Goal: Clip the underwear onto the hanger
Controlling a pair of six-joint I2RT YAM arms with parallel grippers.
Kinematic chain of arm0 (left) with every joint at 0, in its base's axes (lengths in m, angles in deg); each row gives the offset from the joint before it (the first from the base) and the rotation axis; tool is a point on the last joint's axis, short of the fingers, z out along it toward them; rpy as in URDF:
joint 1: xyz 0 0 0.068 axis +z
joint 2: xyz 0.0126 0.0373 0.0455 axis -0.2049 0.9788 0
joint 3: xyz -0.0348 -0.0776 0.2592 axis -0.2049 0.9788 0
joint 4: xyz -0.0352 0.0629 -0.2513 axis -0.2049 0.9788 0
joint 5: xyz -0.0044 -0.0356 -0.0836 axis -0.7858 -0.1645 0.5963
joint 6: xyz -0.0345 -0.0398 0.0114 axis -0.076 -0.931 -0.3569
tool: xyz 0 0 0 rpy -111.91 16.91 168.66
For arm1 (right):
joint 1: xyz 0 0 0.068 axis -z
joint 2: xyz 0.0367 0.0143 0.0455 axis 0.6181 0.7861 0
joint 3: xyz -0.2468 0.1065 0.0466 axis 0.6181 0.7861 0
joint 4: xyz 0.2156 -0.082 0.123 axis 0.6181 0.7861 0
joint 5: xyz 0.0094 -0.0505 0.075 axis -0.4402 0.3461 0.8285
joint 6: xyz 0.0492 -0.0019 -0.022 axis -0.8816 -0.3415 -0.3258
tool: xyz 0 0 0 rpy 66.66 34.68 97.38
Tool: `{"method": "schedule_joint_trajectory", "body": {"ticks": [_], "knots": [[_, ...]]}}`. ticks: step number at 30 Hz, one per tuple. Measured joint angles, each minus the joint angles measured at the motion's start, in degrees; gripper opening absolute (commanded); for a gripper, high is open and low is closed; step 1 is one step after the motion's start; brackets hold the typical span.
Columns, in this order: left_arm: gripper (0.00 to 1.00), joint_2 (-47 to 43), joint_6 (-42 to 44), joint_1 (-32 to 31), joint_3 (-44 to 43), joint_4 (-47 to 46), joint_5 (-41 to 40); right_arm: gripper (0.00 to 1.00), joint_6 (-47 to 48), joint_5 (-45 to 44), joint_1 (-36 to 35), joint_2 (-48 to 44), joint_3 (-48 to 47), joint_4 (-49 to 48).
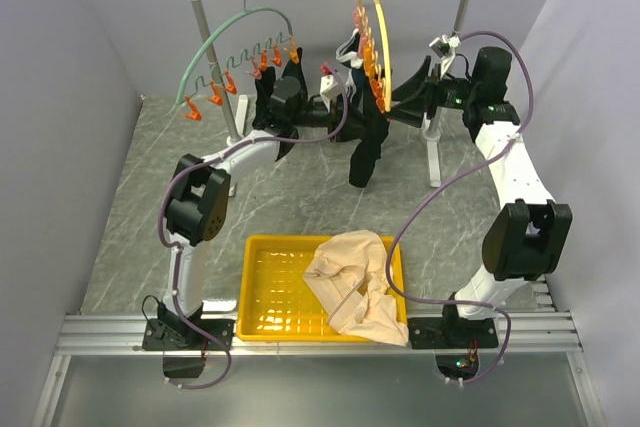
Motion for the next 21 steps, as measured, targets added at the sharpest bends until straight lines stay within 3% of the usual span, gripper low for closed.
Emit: {"method": "schedule_joint_trajectory", "body": {"ticks": [8,11,12,21], "knots": [[0.72,-6.4,7.8,0.0,6.4,7.7,-1.9,0.87,7.9,-1.4,0.3,-2.9,2.0,8.9],[0.89,-10.4,10.9,0.2,9.8,11.2,-3.5,0.90,10.0,-2.5,1.1,-4.6,3.6,11.8],[0.99,-11.9,11.9,0.3,11.3,12.6,-4.0,0.92,10.4,-2.8,1.5,-5.3,4.2,12.4],[0.99,-25.6,15.3,4.7,24.1,25.5,-12.3,0.97,10.1,-5.9,7.3,-11.5,11.1,13.3]]}}
